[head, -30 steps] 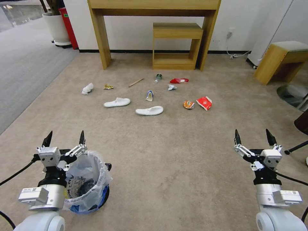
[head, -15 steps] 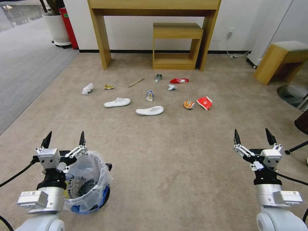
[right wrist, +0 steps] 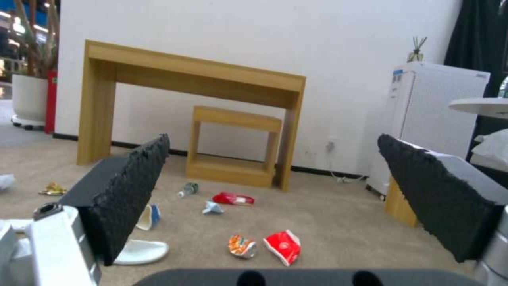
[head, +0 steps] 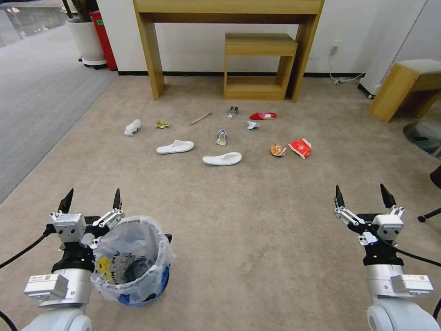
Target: Pick up the trash bin and place the garbage on the floor into it.
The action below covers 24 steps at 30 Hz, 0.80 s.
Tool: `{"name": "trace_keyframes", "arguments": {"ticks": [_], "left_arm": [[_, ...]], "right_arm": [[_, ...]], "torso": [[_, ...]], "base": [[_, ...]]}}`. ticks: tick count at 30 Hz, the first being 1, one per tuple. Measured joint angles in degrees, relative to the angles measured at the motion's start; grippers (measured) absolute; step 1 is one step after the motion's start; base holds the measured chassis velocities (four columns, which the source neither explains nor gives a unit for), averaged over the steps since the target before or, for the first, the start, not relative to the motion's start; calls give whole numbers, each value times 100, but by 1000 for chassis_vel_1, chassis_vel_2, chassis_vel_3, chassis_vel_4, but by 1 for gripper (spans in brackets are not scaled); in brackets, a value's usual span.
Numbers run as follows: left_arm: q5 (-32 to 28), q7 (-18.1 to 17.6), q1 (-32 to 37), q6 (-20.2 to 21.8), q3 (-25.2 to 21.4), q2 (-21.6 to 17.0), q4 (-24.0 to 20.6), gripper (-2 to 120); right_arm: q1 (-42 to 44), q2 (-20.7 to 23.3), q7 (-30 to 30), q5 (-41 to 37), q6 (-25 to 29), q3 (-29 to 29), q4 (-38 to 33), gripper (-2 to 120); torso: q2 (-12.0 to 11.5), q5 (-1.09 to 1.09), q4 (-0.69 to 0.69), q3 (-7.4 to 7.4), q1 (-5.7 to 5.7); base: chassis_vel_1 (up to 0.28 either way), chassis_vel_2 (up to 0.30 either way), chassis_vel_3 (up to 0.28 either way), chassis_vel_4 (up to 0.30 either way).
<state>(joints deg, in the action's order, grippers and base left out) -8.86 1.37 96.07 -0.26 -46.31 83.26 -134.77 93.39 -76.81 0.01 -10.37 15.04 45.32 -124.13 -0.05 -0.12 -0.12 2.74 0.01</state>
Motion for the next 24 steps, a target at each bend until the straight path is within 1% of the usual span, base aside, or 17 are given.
{"name": "trace_keyframes", "arguments": {"ticks": [11,13,19,21,22,23,24], "left_arm": [[12,3,-15,-1,12,-17,57,100],[42,3,-14,-1,20,-18,72,100],[158,7,-10,42,1,-26,104,100],[174,-7,12,190,-9,-67,97,100],[122,-147,57,463,5,-111,49,100],[-90,-438,118,927,44,-186,-60,100],[-90,-438,118,927,44,-186,-60,100]], "right_arm": [[4,-24,0,56,102,15,42,100],[-10,-28,9,51,136,-2,48,100],[-12,-26,21,51,152,-10,61,100],[-20,-23,24,51,170,-10,68,100],[-25,-21,28,52,181,-10,72,100],[-30,-17,29,52,201,-10,73,100],[-30,-17,29,52,201,-10,73,100]], "torso": [[1,0,0,0,0],[0,-3,0,0,0],[0,1,0,0,0],[0,1,0,0,0],[0,1,0,0,0],[0,1,0,0,0],[0,1,0,0,0]], "base": [[149,135,-143,-148],[121,111,-96,-111],[18,26,-30,-7],[0,0,0,0],[0,0,0,0],[0,0,0,0],[0,0,0,0]]}}
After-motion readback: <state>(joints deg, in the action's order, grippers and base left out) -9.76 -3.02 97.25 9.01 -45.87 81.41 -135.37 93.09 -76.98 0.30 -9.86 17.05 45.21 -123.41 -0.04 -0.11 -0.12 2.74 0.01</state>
